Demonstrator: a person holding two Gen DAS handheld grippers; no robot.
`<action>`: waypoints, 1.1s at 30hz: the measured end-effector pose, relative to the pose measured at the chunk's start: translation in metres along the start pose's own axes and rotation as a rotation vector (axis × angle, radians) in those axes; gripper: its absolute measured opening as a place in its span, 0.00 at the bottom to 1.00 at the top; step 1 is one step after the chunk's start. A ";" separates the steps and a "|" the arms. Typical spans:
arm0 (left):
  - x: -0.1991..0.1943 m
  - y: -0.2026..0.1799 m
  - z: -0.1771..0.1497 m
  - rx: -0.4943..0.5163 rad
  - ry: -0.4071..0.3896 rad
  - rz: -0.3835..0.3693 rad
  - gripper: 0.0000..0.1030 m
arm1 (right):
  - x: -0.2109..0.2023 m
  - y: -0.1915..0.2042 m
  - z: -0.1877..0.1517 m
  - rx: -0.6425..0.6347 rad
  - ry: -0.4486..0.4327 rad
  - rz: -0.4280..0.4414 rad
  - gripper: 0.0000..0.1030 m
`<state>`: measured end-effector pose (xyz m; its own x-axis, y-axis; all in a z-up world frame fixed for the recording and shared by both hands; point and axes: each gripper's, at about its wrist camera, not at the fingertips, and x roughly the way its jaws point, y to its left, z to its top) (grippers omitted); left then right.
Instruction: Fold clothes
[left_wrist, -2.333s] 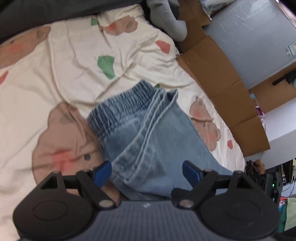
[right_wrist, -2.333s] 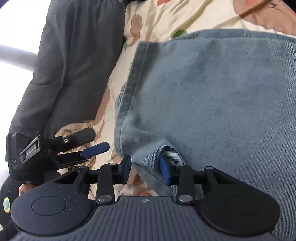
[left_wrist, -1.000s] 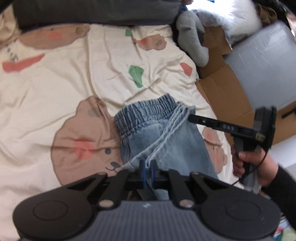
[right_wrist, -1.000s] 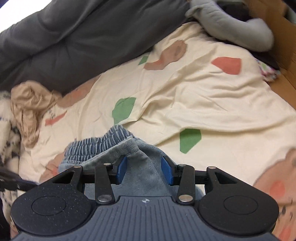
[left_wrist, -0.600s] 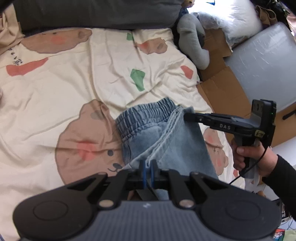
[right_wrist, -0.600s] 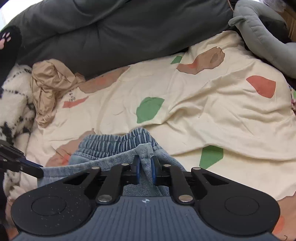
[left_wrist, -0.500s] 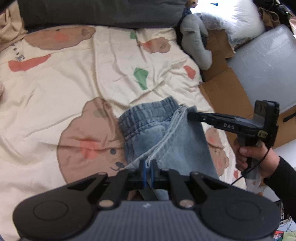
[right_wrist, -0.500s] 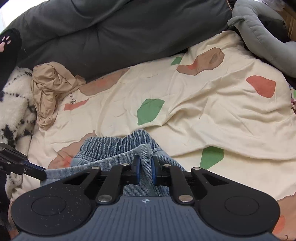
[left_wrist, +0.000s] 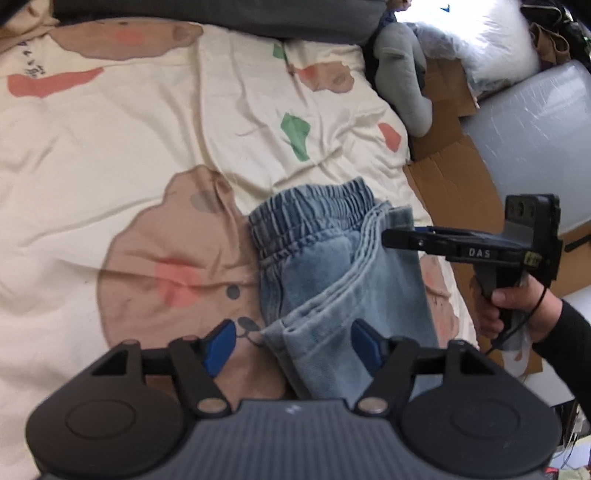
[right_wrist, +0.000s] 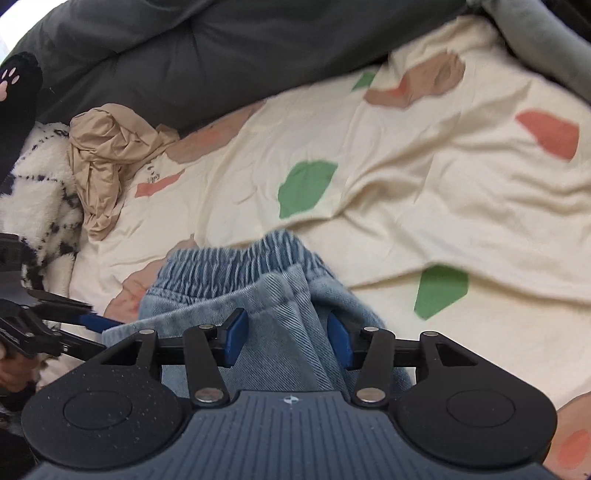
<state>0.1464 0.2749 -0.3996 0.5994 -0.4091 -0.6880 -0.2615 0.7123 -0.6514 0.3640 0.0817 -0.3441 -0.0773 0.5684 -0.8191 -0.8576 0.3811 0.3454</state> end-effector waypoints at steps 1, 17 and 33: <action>0.003 0.002 0.000 0.001 -0.004 -0.008 0.74 | 0.001 -0.002 0.000 0.005 0.005 0.011 0.54; 0.005 0.015 -0.009 -0.088 0.013 -0.152 0.35 | 0.004 -0.020 -0.002 0.058 0.008 0.137 0.18; -0.023 -0.041 0.020 0.022 -0.102 -0.141 0.16 | -0.074 -0.007 0.001 0.017 -0.194 0.014 0.05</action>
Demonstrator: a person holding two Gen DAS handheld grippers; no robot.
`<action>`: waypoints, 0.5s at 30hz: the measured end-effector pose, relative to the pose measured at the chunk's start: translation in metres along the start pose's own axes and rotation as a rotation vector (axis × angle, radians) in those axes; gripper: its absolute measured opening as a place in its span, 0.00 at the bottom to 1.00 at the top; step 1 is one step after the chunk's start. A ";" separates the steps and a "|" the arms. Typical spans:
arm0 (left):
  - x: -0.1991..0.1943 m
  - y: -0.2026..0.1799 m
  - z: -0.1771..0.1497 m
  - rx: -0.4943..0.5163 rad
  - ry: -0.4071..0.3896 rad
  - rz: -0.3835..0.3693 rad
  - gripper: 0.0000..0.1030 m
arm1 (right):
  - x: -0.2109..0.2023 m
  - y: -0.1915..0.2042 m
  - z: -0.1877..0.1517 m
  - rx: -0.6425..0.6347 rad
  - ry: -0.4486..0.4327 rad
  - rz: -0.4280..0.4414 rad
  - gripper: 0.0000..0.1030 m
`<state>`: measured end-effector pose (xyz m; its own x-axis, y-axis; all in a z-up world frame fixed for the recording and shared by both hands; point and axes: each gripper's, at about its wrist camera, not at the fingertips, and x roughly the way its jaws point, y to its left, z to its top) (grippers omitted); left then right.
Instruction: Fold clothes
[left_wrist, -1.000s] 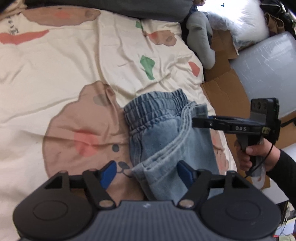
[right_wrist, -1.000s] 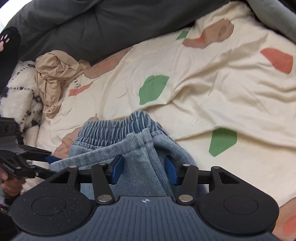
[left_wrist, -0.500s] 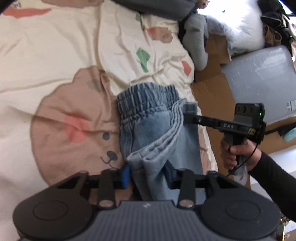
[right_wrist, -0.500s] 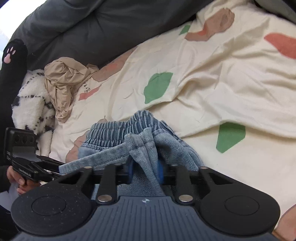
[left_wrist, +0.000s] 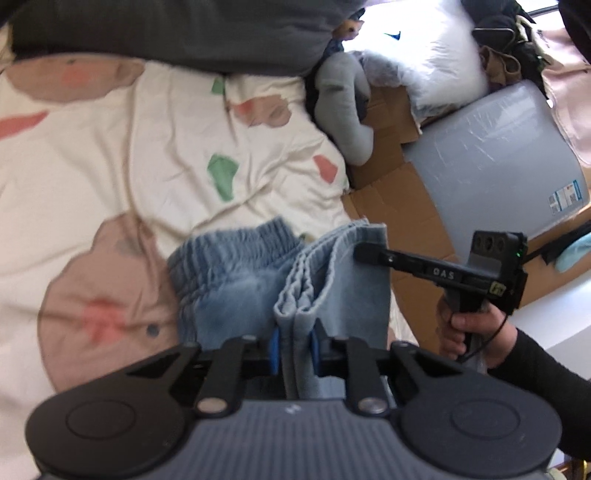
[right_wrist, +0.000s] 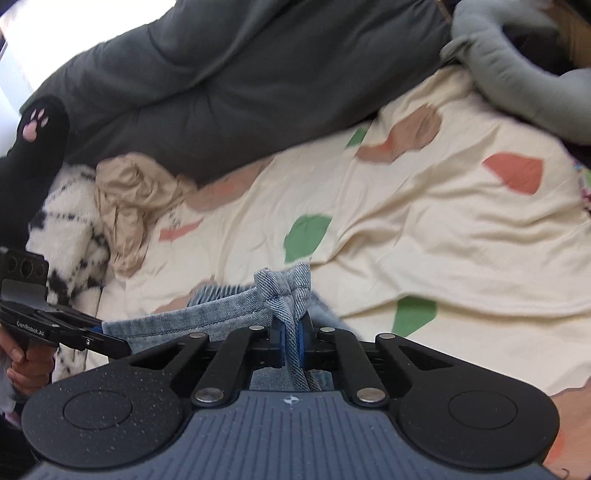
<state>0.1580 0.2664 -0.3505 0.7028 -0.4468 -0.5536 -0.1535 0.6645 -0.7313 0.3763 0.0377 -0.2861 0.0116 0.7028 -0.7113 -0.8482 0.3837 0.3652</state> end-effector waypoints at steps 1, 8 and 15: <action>0.002 -0.001 0.004 0.002 -0.005 0.007 0.16 | -0.003 -0.001 0.003 0.002 -0.009 -0.007 0.05; 0.020 -0.002 0.025 0.019 -0.013 0.053 0.16 | 0.005 -0.008 0.018 0.004 -0.012 -0.080 0.05; 0.041 0.010 0.034 -0.005 0.027 0.121 0.16 | 0.028 -0.018 0.020 0.021 0.040 -0.138 0.05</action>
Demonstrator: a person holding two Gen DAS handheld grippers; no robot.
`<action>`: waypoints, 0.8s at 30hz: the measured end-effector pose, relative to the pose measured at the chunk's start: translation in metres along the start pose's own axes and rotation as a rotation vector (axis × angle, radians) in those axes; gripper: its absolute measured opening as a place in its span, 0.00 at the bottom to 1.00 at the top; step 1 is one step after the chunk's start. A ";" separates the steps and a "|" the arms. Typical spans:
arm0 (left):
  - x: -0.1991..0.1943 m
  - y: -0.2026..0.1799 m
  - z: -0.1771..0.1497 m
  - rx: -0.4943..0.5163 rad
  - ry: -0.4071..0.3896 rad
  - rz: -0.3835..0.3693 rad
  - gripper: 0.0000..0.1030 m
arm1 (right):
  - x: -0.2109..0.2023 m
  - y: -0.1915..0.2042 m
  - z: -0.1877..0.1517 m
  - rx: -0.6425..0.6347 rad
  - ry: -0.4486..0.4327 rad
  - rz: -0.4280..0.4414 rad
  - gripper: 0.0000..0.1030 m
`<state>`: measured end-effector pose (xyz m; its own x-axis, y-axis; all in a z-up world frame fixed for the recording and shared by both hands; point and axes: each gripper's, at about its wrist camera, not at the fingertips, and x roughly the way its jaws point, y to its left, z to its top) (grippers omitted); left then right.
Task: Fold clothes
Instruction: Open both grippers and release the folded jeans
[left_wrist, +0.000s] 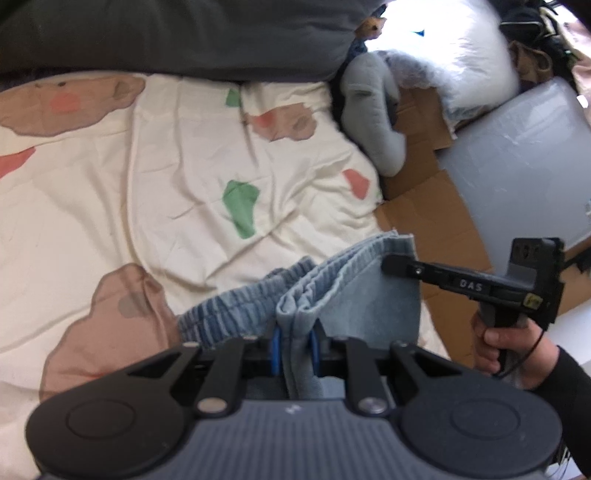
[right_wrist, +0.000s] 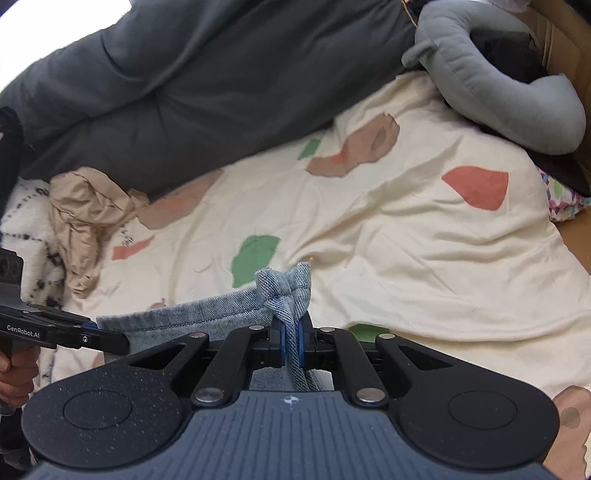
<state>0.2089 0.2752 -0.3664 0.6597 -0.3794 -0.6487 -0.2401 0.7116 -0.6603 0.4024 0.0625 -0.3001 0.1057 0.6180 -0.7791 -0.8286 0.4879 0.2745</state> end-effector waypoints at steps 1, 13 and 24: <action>0.002 0.000 0.000 -0.003 0.000 0.012 0.16 | 0.003 0.001 0.000 -0.003 0.006 -0.009 0.05; 0.006 -0.003 0.001 0.002 -0.009 0.081 0.17 | 0.021 0.004 0.002 0.006 0.024 -0.058 0.06; -0.032 -0.029 0.005 0.103 -0.084 0.172 0.29 | -0.008 0.016 -0.004 0.020 -0.083 -0.089 0.31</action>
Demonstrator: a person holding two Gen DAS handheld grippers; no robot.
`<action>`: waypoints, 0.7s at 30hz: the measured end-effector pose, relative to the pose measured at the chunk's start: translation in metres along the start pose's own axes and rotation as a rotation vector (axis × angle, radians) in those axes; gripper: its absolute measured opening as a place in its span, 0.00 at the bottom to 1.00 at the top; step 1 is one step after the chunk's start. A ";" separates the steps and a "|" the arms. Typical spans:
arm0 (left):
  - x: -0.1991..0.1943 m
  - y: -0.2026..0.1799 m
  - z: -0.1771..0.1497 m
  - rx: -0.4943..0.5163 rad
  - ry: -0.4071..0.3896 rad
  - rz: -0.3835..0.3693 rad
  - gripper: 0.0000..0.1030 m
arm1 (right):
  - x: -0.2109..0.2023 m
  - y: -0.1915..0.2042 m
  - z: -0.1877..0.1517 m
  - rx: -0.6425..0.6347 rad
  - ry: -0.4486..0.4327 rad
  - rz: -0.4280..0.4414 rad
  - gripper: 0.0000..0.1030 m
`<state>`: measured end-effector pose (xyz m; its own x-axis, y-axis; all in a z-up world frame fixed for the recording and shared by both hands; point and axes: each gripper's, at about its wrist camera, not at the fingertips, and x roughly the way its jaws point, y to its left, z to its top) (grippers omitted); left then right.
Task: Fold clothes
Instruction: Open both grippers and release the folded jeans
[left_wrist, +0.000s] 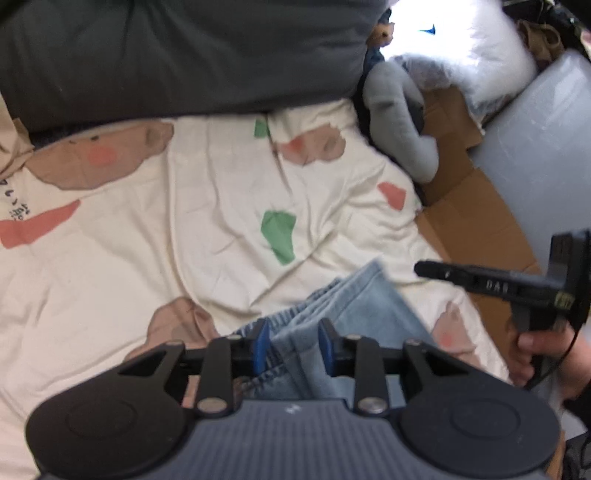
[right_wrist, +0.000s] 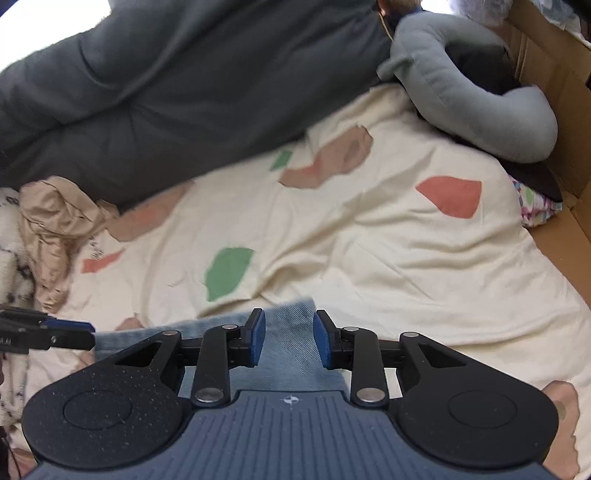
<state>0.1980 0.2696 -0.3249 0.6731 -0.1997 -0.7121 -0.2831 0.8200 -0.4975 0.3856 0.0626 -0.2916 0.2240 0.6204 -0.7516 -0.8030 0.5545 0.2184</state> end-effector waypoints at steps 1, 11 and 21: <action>-0.003 -0.003 0.001 0.006 -0.006 -0.009 0.29 | -0.001 0.004 -0.001 -0.002 -0.002 0.007 0.31; 0.023 -0.027 -0.010 0.070 0.027 -0.040 0.20 | 0.023 0.042 -0.026 -0.023 0.042 0.078 0.30; 0.051 -0.003 -0.021 0.042 0.060 0.039 0.02 | 0.063 0.063 -0.031 -0.083 0.086 0.060 0.27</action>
<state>0.2188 0.2450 -0.3702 0.6198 -0.1974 -0.7595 -0.2786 0.8495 -0.4481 0.3320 0.1200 -0.3446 0.1291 0.5994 -0.7900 -0.8572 0.4680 0.2151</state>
